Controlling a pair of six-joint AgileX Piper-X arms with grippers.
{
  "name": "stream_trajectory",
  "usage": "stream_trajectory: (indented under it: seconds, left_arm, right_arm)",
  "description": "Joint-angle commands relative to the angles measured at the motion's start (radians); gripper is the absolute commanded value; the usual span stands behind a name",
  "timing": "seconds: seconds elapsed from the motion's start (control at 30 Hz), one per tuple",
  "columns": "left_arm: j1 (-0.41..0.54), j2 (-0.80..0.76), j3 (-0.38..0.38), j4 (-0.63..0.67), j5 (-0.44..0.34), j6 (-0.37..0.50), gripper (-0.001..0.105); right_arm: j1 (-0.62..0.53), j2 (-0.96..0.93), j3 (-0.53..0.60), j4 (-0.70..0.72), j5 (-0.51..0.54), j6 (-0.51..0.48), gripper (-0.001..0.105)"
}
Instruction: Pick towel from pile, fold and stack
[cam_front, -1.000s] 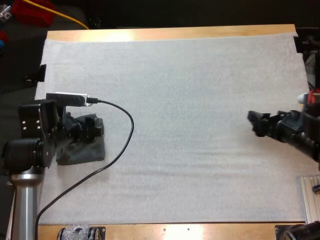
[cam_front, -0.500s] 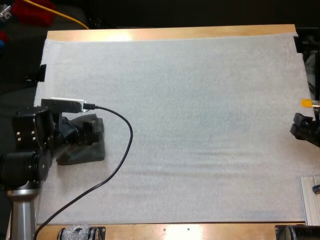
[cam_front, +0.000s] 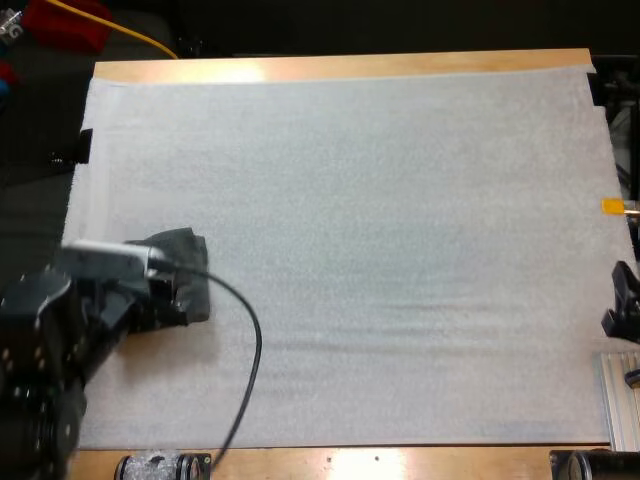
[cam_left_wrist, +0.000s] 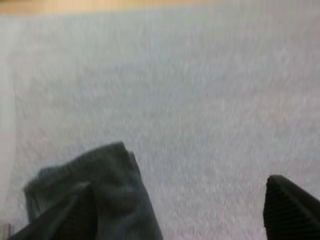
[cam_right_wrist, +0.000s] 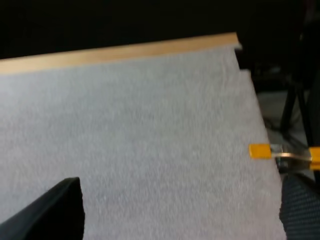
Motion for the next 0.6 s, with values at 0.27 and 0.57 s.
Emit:
stream_trajectory:
  seconds: [0.27,0.57]
  left_arm:
    - [-0.004,-0.172,-0.003,-0.001,0.003,0.001,0.066]
    - [-0.004,-0.339,0.052,0.031,0.009,0.001,0.066]
  right_arm:
    - [-0.004,-0.175,-0.011,0.011,0.007,-0.009,0.077]
    - [-0.004,-0.312,-0.011,0.09,0.005,0.006,0.077]
